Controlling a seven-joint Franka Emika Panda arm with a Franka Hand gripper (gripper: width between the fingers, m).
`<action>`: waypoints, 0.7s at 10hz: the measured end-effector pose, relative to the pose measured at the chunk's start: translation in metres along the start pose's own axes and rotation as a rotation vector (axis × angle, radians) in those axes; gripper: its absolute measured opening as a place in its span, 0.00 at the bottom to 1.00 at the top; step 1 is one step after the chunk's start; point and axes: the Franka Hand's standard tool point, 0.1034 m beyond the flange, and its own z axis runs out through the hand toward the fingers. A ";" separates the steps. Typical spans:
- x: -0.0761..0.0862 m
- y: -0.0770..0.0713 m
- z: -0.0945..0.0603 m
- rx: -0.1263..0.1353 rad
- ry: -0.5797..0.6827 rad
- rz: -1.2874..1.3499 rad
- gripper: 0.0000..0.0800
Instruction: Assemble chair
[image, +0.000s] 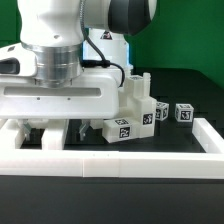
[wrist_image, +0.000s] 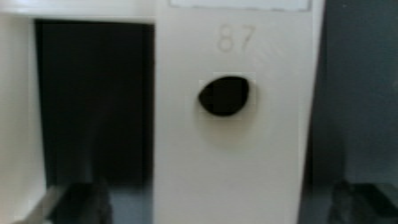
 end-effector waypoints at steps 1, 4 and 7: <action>0.000 0.000 0.000 0.000 0.000 0.000 0.59; 0.001 0.000 -0.001 0.000 0.002 0.000 0.36; 0.004 -0.003 -0.012 0.008 0.005 0.000 0.36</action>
Offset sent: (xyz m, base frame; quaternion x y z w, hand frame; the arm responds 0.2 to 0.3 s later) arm 0.0020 -0.0001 0.0024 -0.0004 -0.0038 -0.0021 1.0000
